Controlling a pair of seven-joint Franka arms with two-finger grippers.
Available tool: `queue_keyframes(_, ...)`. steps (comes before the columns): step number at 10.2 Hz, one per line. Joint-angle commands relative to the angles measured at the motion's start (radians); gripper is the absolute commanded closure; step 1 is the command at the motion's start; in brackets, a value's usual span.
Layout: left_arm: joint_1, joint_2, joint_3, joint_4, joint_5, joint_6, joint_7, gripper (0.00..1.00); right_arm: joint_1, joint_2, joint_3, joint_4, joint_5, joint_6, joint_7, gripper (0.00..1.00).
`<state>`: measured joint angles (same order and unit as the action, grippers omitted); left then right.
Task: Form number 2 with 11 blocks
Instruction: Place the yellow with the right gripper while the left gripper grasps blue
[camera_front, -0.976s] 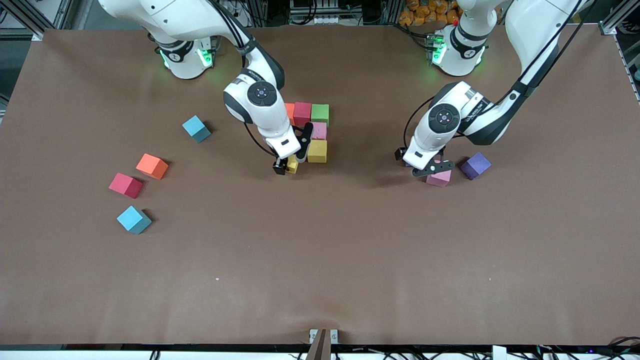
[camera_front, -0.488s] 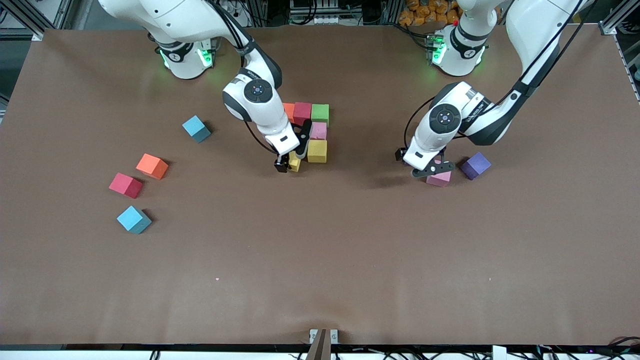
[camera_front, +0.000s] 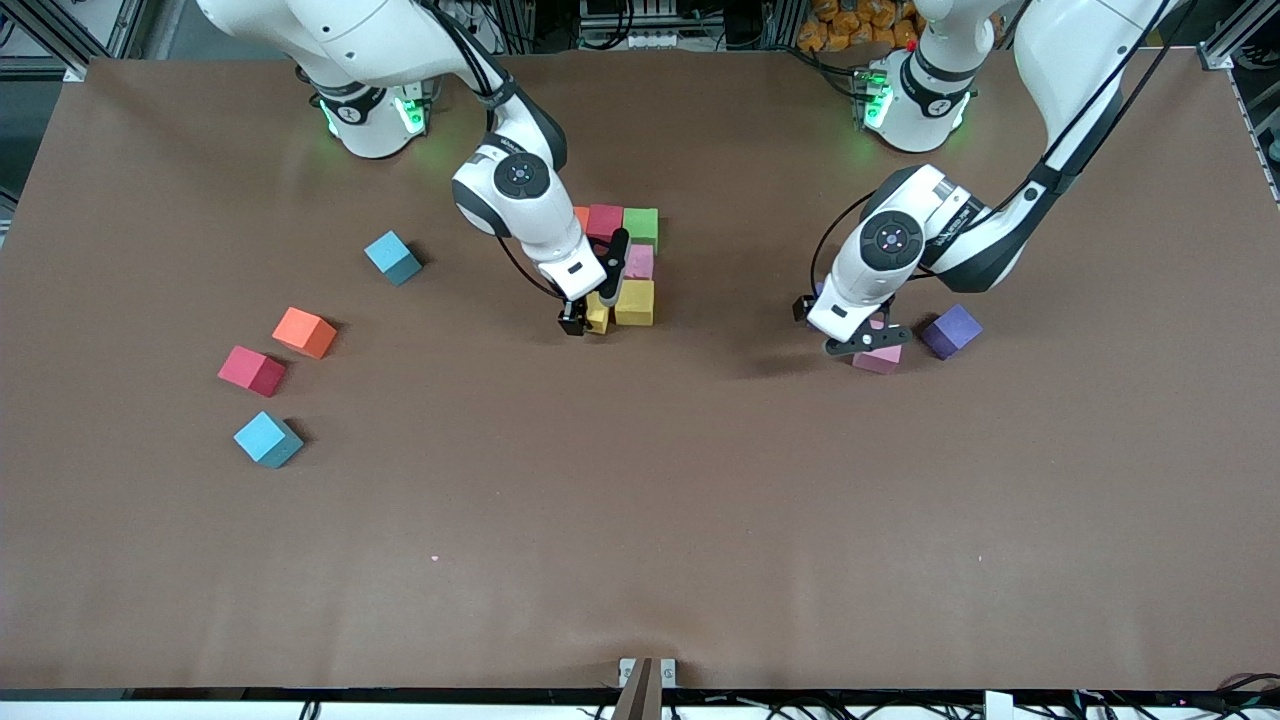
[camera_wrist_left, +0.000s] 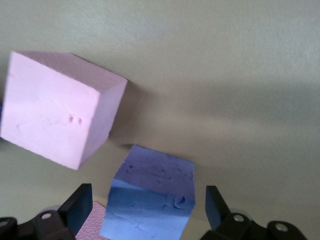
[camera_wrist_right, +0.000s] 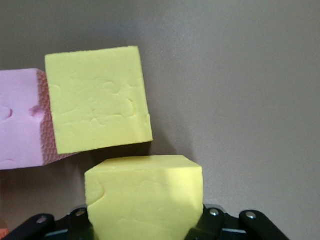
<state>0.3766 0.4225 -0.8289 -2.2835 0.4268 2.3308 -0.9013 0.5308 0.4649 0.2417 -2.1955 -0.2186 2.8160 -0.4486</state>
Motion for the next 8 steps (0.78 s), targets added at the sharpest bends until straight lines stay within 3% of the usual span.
queue_keyframes(1,0.004,0.024,-0.013,0.002,-0.006,0.008,0.027,0.00,0.011,0.001,0.001,-0.015,-0.018,0.020,0.001,0.62)
queue_keyframes(4,0.005,0.033,-0.012,-0.002,-0.003,0.010,0.183,0.00,0.020,0.012,0.016,-0.020,-0.018,0.040,0.005,0.62)
queue_keyframes(8,0.001,0.047,-0.010,-0.007,-0.005,0.004,0.191,0.00,0.020,0.015,0.016,-0.020,-0.027,0.046,0.004,0.62)
